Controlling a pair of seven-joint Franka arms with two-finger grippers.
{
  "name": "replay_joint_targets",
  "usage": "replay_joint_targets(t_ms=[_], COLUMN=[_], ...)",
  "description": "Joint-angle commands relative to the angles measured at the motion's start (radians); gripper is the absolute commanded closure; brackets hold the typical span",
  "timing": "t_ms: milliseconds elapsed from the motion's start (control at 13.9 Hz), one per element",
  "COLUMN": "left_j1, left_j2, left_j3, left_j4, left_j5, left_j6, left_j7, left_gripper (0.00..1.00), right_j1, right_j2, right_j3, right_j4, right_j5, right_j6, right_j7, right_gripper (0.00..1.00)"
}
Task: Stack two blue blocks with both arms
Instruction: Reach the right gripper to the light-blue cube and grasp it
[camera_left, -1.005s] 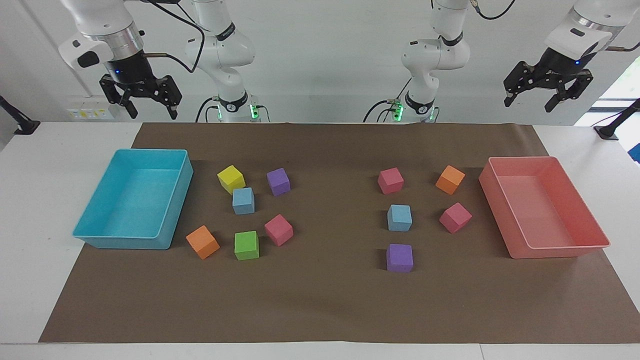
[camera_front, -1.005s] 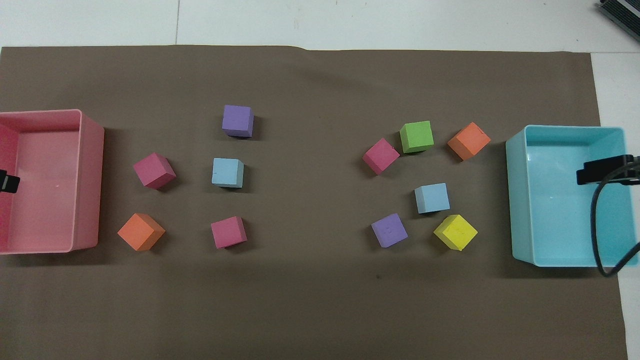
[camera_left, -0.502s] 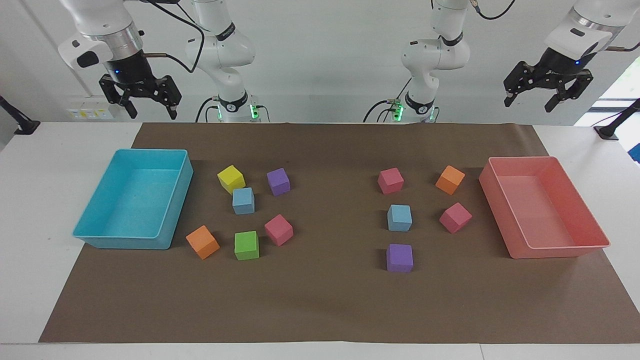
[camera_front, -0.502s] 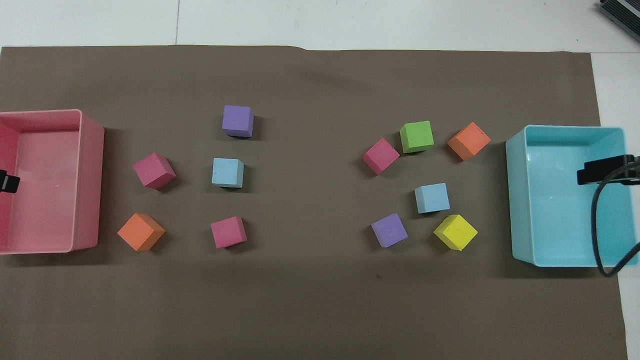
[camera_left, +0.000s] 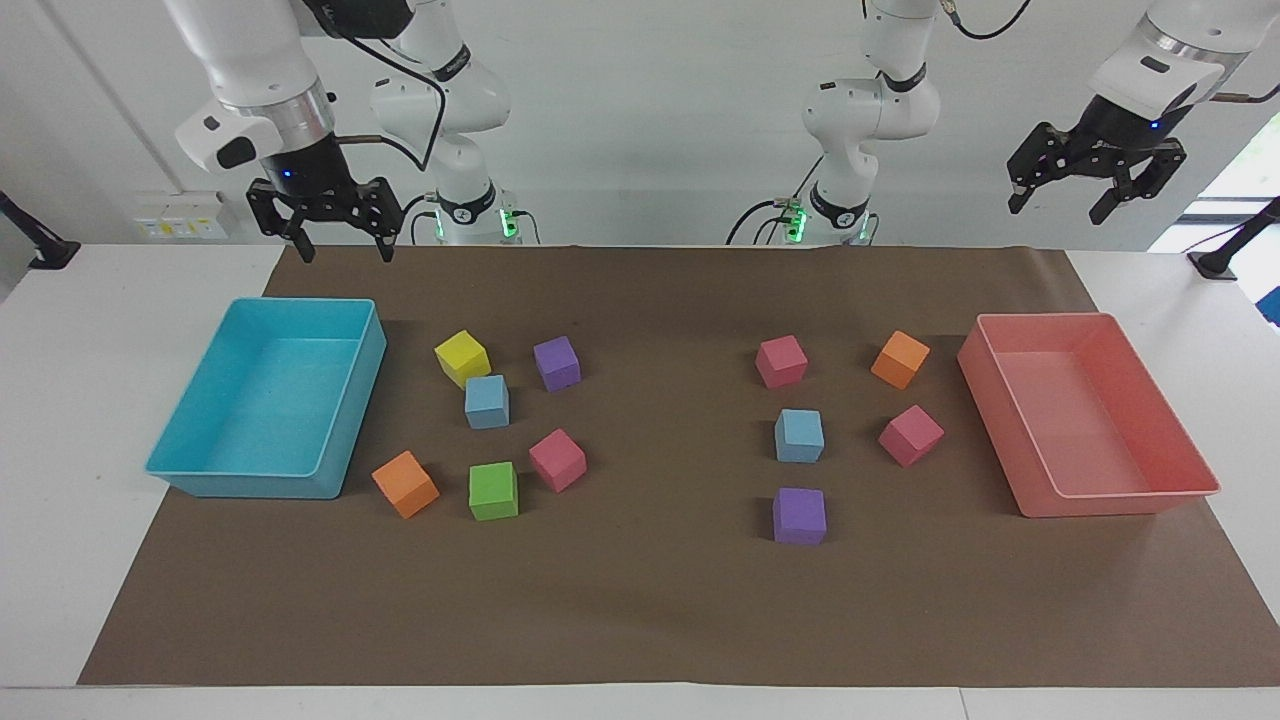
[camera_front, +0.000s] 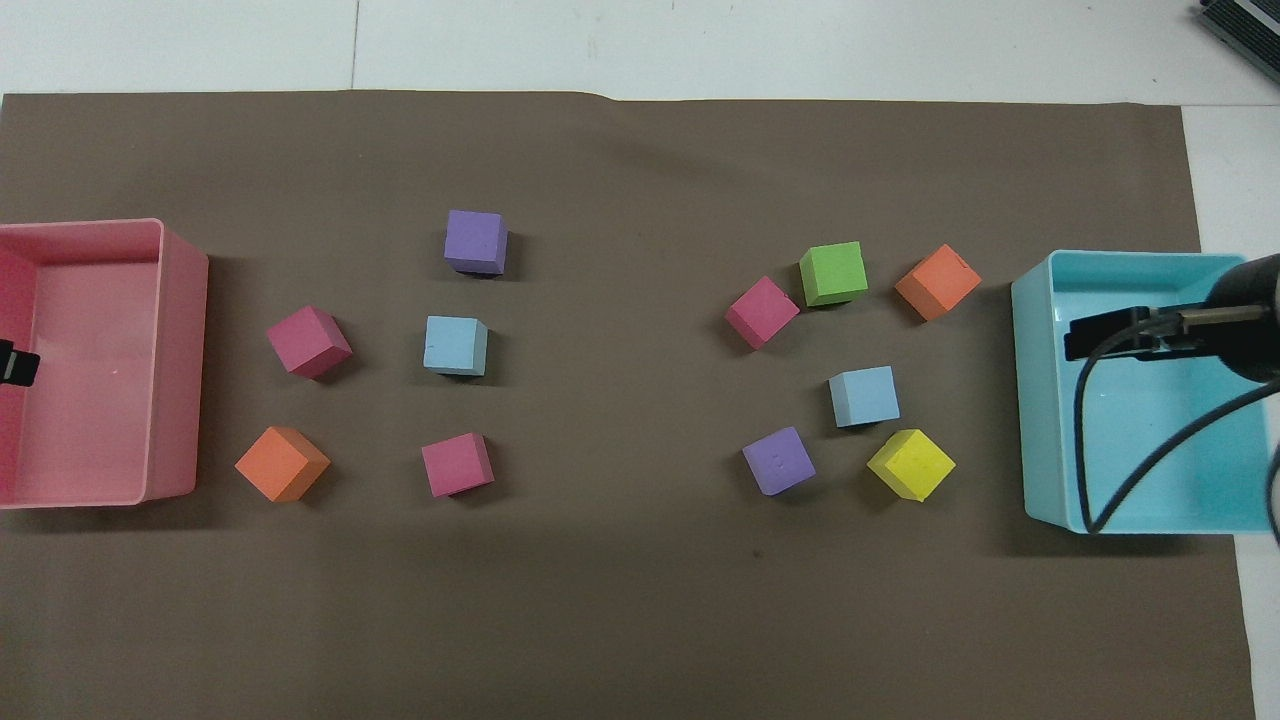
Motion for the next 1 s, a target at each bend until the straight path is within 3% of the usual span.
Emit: replay_joint_targets(t_ms=[0, 718, 933], left_j1=[0.009, 0.009, 0.011], left_j2=[-0.010, -0.010, -0.010], left_j3=[-0.005, -0.003, -0.005], left_j4=[0.003, 0.003, 0.003], left_j5=[-0.007, -0.007, -0.007], left_j6=[-0.019, -0.019, -0.019], left_j7=[-0.010, -0.010, -0.010], left_gripper=[0.00, 0.00, 0.00], right_j1=[0.028, 0.121, 0.123], right_j2=[0.011, 0.221, 0.235], right_j3=[0.002, 0.002, 0.002], right_j4=[-0.058, -0.262, -0.351], right_j5=[0.011, 0.043, 0.049], right_j6=[0.072, 0.438, 0.542], right_j7=[0.064, 0.164, 0.164], right_gripper=[0.00, 0.00, 0.00])
